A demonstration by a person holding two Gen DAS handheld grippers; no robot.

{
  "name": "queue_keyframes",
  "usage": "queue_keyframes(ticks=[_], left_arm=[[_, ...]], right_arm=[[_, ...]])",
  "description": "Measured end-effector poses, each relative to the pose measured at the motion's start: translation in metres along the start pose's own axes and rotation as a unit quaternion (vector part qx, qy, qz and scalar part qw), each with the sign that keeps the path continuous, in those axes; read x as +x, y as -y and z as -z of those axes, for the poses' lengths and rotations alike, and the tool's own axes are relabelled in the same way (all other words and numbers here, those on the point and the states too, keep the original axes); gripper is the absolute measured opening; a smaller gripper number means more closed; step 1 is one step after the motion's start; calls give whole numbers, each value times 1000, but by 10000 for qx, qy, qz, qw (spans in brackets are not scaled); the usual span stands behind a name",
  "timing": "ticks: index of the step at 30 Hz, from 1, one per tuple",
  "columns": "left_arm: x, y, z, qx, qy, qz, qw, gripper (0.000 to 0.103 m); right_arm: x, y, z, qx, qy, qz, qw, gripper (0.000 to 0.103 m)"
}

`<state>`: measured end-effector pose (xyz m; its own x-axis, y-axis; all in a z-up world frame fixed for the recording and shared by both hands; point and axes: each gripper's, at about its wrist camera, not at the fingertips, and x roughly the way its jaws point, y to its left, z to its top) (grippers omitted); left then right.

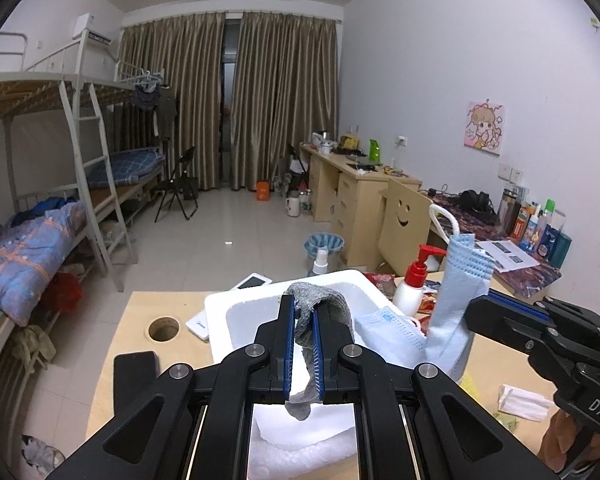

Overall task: Organize soft objects
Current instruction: 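Carry the grey sock with the left gripper over the white foam box, then open the left gripper to drop the grey sock into the box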

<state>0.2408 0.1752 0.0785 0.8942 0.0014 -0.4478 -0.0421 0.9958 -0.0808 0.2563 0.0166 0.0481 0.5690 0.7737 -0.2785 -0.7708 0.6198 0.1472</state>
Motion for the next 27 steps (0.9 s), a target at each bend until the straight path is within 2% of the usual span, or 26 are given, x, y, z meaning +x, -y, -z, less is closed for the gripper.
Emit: queue_keyframes(ticks=[6,8,9,10,12,13,15,20,22,25,27], left_arm=[[6,-6,0,12,-108,14,9999,11],[8,-6,0,43,-149,-39,9999,22],[9,-6,0,43,-167,-69,9998,40],[10,-5,-1,39,-168,-107,9998,66],[7,-7,-1,-12,-68,-161,9998,91],[3,-9,0,-51,37,-159,9999,97],[-5,-10,0,-64,223,-124,9997,98],[-18,-14,3,-30,313,66,9995,98],[-28,-17,6,0,444,134,9989,102],[-39,-19,12,96,630,113,9979,103],[-41,-21,17,150,605,175,9979,103]], right_arm=[[1,0,0,11,-15,23,10000,10],[1,0,0,14,-26,31,10000,10],[1,0,0,11,-31,40,10000,10],[1,0,1,13,-29,47,10000,10],[1,0,1,15,-36,55,10000,10],[1,0,0,12,-32,63,10000,10],[1,0,1,6,-33,79,10000,10],[4,-2,0,-4,-51,117,9999,10],[4,-4,-1,-30,-47,121,9999,10],[6,-8,-2,-45,-48,118,9999,10],[8,-11,-3,-81,-56,124,9999,10]])
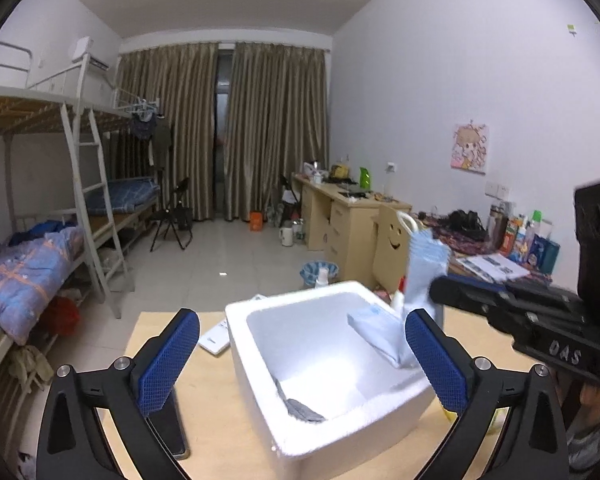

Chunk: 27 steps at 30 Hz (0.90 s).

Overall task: Organize soft objects
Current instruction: 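Open the left gripper to drop the grey sock into the box, then lower the blue mask into the foam box and open the right gripper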

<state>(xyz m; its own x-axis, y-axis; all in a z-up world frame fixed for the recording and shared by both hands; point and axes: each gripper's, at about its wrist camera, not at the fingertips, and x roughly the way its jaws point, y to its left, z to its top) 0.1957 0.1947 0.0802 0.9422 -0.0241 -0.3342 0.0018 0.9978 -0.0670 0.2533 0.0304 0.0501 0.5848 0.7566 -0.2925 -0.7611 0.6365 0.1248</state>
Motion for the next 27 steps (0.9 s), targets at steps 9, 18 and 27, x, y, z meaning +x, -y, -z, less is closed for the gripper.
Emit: queue_keyframes(ticks=[9,18,27], left_arm=[[-1,-15,12,-117,-92,49,9999,103],[10,-21,24,-219,-298,-17,9993,103],[11,-25,30,-288,-332,-22,9990,103]], right_arm=[[27,-4,-2,-55,-243,-79,9997,10],[48,0,6,-10,-547,-25,9985,12],[44,1,7,128,-466,28,9988,57]])
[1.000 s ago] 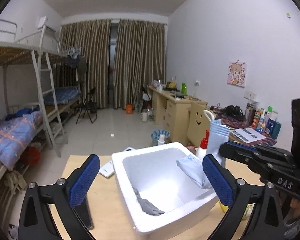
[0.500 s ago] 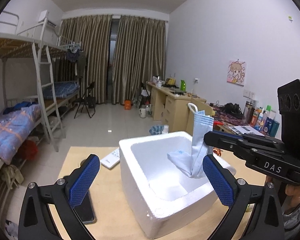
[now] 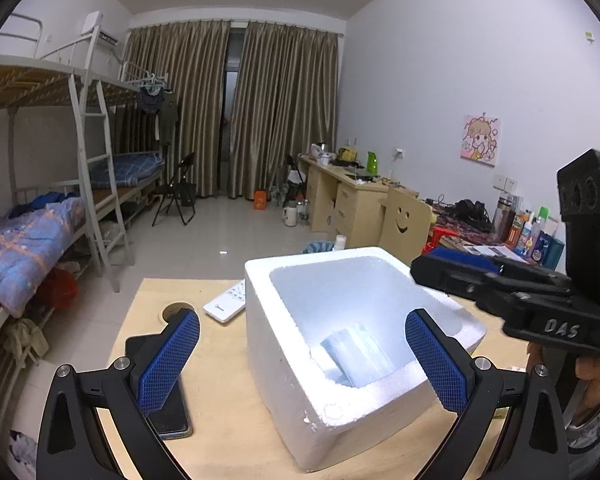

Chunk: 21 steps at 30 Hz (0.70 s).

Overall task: Organize soft objects
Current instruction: 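Lower the blue mask into the foam box and open the right gripper, then withdraw both grippers from the foam box back over the table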

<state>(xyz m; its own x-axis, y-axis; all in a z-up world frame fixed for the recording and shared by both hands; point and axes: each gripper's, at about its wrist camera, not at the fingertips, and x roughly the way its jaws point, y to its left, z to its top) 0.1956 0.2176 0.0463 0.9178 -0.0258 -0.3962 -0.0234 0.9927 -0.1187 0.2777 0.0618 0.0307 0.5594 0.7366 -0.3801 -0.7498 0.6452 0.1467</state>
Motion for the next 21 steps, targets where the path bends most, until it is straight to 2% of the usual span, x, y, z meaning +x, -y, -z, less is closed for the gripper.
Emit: queue_keyframes(ticks=[10,16,18,21], left_arm=[[0,3,-1,49,1,24,10000,103],[-15,14,-3,120,114,9,9999,103],[-23,17,-4,129,121,-31,9998,103],[-38,23,-6,128,216,-75,9997,103]], right_arm=[[-16,0,-2,-18,120,182,9998,62],[-47,-10,-6,-144,380,401,9984,86],[-58,-11,-7,-108,506,470,9976,98],[-74,-14,-8,-101,619,516,9967,103]])
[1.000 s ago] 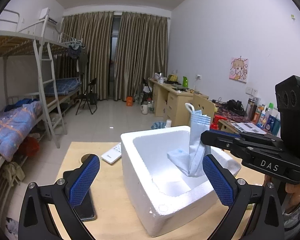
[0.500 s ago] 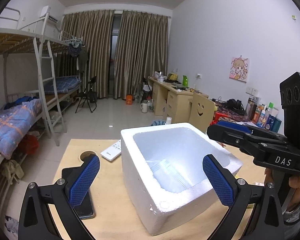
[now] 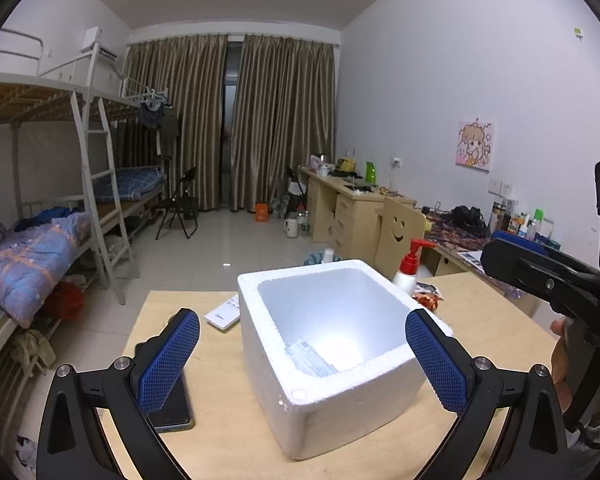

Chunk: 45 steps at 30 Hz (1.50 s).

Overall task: Organize soft objects
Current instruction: 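Withdraw both grippers from the foam box back over the table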

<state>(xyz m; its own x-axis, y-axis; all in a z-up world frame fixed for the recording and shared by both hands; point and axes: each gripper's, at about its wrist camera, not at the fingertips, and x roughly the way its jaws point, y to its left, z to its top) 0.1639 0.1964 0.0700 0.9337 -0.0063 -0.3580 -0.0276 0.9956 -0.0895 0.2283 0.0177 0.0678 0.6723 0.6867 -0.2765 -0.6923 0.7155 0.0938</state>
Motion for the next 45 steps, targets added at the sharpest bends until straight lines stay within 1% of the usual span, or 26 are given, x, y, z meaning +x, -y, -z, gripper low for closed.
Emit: queue_keyframes(ticks=[6,9,14,19,26,31,35,39,41,45], left_arm=[[-33,13,-2,73,139,-58,9999,103],[-46,19,-1,83,149,-76,9998,103],[-72,33,6,81,256,-61,9996,103],[-94,48,11,79,400,-17,9992,103],[-111,74,19,87,493,110,9987,103],[-122,91,29,122,545,196,9982,103],[-133,100,35,145,657,288,9973,103],[-140,106,41,170,706,395,9966,103],[-144,108,44,197,776,451,9958,103],[-144,115,51,246,790,572,9949,103]], right_arm=[[-25,-12,1,-50,114,79,9999,103],[-35,-19,0,-102,161,95,9998,103],[-66,-26,5,-166,399,112,9990,103],[-94,-28,10,-189,520,199,9983,103],[-123,-32,23,-276,646,340,9970,103],[-142,-37,32,-382,747,623,9945,103],[-152,-40,39,-450,831,743,9928,103],[-158,-40,47,-388,852,813,9923,103],[-161,-37,53,-395,849,920,9913,103],[-165,-32,62,-337,886,1030,9902,103]])
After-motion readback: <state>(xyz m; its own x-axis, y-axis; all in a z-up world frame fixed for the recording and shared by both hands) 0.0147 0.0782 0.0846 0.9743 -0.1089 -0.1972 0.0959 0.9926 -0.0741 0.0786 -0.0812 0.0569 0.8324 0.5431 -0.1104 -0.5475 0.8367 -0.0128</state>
